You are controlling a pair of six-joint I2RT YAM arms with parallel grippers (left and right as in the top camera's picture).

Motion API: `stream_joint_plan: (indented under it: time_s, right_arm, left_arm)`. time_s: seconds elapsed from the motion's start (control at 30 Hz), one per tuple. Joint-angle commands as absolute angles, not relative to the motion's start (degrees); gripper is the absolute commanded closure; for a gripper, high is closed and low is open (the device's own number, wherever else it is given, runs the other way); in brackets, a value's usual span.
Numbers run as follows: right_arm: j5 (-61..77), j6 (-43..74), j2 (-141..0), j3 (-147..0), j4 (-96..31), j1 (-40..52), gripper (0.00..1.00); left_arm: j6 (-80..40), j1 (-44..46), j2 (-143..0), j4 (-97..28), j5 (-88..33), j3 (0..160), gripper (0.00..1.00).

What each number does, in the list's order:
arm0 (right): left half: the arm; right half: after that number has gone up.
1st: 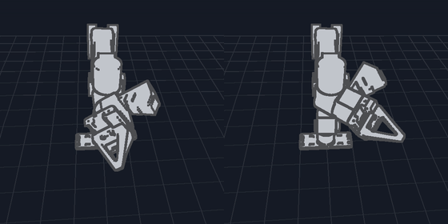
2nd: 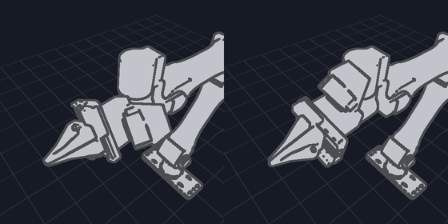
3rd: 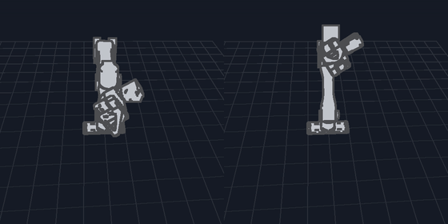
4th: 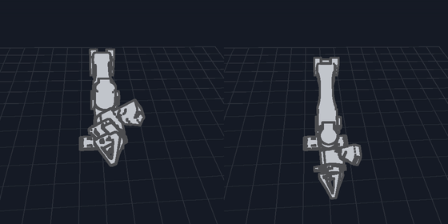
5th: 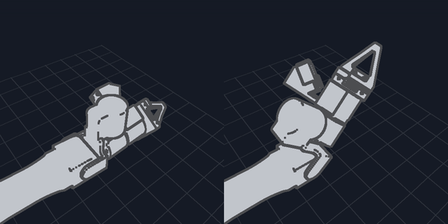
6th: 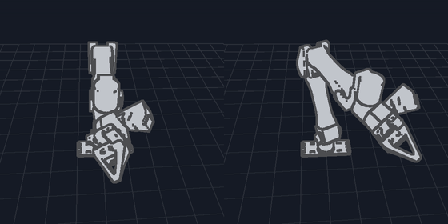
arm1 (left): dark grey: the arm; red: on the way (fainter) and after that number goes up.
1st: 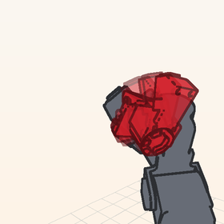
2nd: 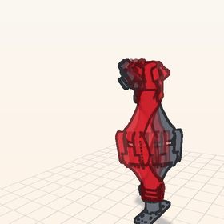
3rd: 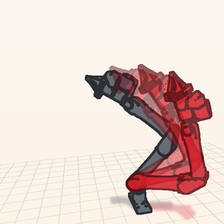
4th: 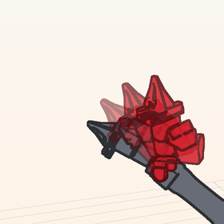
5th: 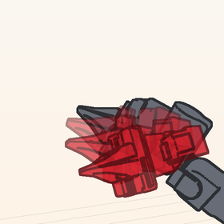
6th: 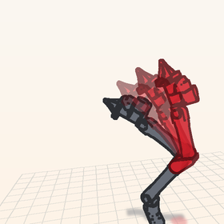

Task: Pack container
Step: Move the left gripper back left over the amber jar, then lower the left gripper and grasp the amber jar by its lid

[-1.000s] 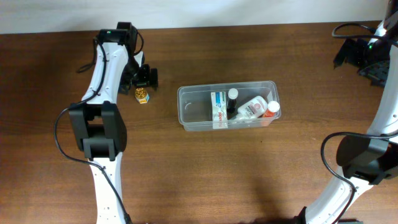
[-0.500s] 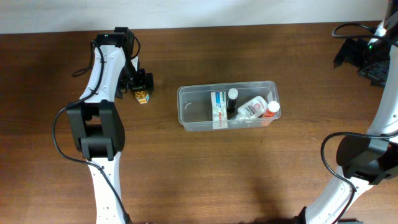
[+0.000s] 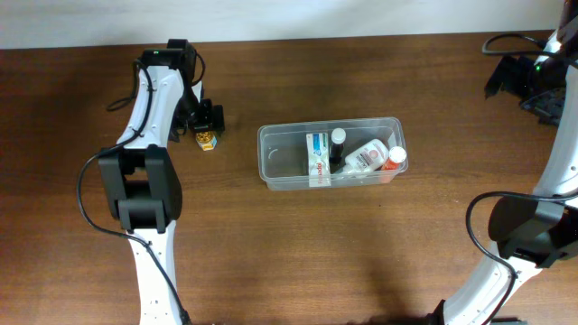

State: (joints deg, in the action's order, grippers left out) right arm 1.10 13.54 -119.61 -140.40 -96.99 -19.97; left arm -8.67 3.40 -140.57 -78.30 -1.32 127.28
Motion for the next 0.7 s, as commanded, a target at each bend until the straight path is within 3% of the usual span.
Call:
stream_joint_plan:
  time_s: [0.0,0.67]
  right_arm:
    - [0.99,14.02,-118.43,-140.35,-97.27,-20.27,0.02]
    - [0.99,14.02,-118.43,-140.35,-97.27,-20.27,0.02]
  left_arm:
    - [-9.21,3.70,-139.81,-78.04,-0.58,126.78,0.01]
    - [-9.85,3.73,-139.81,-78.39,-0.69,125.95,0.01]
